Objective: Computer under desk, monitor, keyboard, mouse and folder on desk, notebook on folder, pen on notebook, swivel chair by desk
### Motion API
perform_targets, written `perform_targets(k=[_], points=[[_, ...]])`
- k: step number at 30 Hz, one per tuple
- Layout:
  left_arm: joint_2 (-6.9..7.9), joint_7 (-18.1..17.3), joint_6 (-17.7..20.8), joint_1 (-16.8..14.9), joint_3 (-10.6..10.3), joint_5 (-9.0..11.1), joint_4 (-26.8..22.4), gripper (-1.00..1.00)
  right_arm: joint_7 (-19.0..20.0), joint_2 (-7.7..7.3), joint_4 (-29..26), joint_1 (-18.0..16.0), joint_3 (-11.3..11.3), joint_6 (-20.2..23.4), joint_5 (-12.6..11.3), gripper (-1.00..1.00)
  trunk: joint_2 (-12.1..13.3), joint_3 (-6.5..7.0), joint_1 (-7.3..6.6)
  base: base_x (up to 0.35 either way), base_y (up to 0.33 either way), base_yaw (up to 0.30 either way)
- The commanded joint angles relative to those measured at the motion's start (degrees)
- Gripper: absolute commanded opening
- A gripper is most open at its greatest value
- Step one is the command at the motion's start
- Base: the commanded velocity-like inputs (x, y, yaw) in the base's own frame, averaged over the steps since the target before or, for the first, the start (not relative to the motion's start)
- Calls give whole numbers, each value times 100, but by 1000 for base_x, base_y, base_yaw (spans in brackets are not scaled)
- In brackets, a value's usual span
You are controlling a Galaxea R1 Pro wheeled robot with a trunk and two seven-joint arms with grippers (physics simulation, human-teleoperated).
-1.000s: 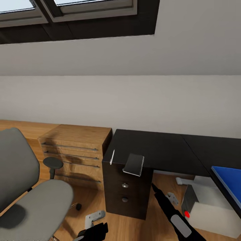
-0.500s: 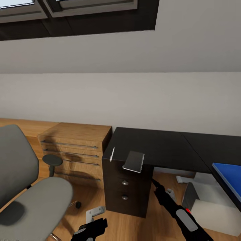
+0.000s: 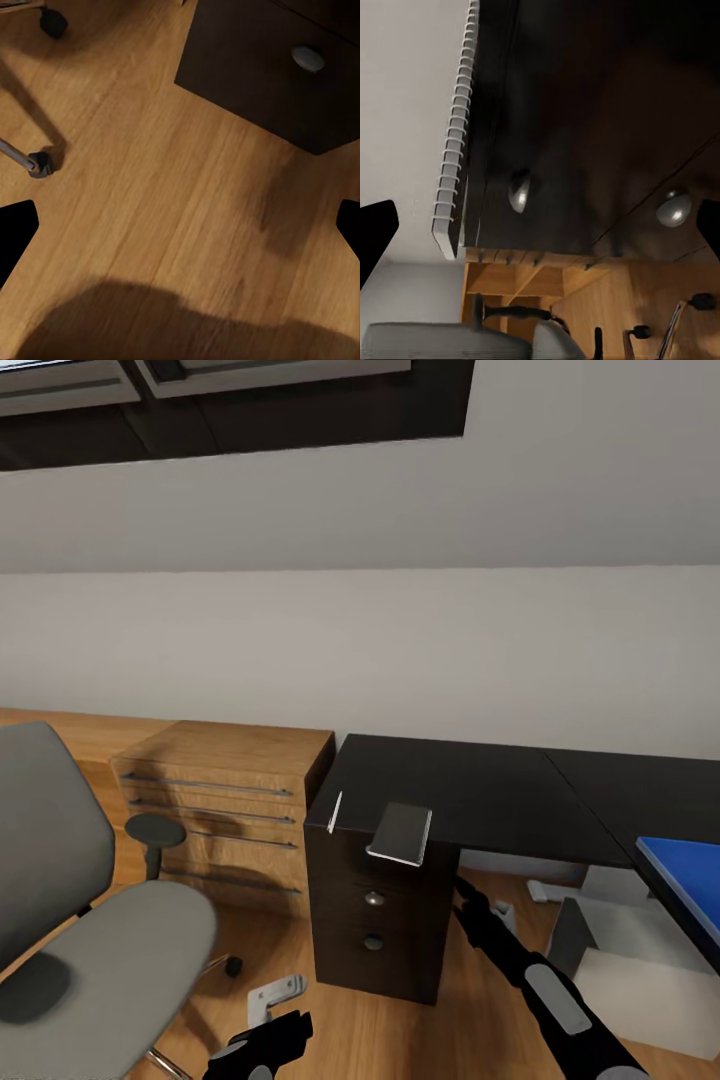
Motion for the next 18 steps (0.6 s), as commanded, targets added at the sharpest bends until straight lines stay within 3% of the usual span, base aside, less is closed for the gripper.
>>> perform_targets(k=[1,3,6,9,14,18], points=[[0,54,4,-1,-4,61,-5,100,8,-5,-36,-3,22,44,-55,100,-3,-5,0,0,0,0],[0,50,-2,-1,-4,63,4,100,14,-8,-185,-3,58,95,-49,100,-3,-5,0,0,0,0],[-1,43,-10,-1,0,58,9,100,7,15,-287,-5,315,94,9,100,-3,-5,0,0,0,0],[-1,40,-14,-1,-1,55,10,100,25,36,-339,-7,748,65,157,100,-3,-5,0,0,0,0],[-1,44,-14,-1,-2,53,24,100,34,48,-362,-8,975,54,199,100,-3,-5,0,0,0,0],[-1,45,-18,-1,-3,48,33,100,12,75,-362,-7,1018,52,210,100,158,67,-88,0,0,0]])
